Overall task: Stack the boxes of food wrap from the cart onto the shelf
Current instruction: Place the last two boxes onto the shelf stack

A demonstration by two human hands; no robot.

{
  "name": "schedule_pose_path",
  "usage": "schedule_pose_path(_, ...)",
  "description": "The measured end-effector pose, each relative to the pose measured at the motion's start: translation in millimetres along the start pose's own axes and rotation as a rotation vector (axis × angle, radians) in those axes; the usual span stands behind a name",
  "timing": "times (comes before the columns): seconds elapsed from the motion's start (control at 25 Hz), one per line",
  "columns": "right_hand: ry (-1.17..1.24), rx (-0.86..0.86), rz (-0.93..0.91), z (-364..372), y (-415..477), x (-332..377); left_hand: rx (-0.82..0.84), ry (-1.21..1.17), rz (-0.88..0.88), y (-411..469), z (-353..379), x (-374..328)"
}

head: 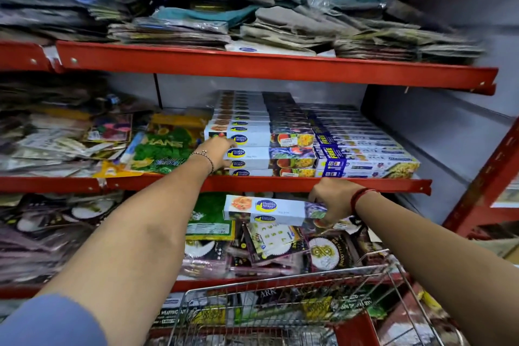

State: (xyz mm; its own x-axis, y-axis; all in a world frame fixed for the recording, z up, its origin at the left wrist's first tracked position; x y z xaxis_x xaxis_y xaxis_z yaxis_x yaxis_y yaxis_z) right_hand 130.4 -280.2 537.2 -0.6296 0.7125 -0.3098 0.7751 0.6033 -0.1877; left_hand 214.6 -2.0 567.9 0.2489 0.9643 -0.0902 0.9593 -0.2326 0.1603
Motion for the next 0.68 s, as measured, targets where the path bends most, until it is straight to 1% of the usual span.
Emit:
schedule_pose_path(0.2, 0.001, -0.008, -0.008, 3.2, 7.9, 1.8, -0.096, -0.076, -0.036, -1.1, -0.6, 1.6)
schedule_pose_path(0.44, 0.021, 0.008, 0.003, 2.9, 13.2, 2.2, -0.140, -0.077, -0.128, -8.8, -3.9, -6.5)
schedule_pose_path(0.56, 0.024, 0.008, 0.038, -4.0, 13.2, 0.6, -0.149, -0.076, -0.105, -23.7, -10.4, -9.7)
schedule_pose_path(0.68, 0.010, -0.014, 0.069, -23.6, 14.8, -4.7, -0.280, -0.155, -0.054, -45.0, -31.7, -5.8)
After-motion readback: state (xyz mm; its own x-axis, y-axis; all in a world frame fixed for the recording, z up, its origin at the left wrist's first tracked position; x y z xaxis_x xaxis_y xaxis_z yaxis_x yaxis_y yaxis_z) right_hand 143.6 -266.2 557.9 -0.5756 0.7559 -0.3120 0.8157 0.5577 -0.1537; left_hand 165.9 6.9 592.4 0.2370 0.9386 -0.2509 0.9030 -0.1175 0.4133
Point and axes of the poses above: each hand's wrist, its own y-axis towards the middle knuckle, its own z-axis out of the palm, x = y × z, the point moved 5 cm from there along y, towards the middle knuckle, and after that the axes turned 4 degrees about -y, right-handed, at the moved point
